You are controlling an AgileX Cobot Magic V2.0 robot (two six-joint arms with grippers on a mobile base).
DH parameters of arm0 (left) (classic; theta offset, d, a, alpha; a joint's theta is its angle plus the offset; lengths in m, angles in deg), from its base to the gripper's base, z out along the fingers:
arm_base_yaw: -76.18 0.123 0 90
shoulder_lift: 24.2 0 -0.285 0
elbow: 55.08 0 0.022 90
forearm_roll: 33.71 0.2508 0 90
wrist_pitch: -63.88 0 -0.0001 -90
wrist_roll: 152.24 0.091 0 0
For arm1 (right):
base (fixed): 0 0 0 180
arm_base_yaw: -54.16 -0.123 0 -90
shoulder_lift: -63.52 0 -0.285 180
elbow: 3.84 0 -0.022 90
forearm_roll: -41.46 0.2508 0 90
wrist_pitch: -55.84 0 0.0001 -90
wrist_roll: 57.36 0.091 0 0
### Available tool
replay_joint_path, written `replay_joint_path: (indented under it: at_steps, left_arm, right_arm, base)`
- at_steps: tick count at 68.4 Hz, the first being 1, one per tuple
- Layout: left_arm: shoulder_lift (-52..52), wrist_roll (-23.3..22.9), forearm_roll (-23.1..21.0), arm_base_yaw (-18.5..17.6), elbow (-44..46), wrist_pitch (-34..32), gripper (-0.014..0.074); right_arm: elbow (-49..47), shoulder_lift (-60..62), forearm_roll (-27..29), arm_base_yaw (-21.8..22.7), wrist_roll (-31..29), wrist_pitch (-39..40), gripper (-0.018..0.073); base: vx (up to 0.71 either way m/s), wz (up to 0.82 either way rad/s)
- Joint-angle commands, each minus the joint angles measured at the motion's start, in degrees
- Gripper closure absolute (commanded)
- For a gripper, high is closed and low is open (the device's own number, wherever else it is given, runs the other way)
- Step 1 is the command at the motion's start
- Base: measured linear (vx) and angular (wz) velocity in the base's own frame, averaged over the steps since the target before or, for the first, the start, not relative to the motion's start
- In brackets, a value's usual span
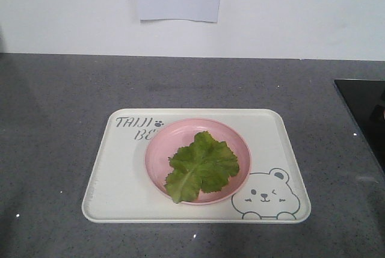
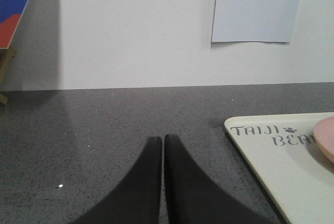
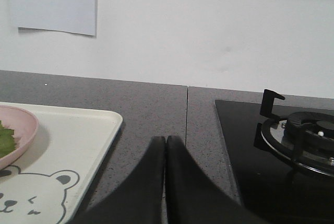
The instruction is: Transfer vegetables to tray and serve
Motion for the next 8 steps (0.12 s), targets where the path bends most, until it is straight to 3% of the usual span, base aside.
replay_joint_path:
  at_steps: [1,8]
  left_arm:
    - [0.83,-0.24,-0.47,-0.06,-1.59,-4.25,0.0602]
    - [0.83,-0.24,-0.47,-0.06,-1.59,-4.25,0.0602]
  right_arm:
    - [0.87,0.46,-0.28,0.75,-0.7,4.44,0.0565]
    - [0.87,0.46,-0.28,0.72,-0.7,4.44,0.0565]
  base:
    - [0.0,0.0]
    - [0.0,0.0]
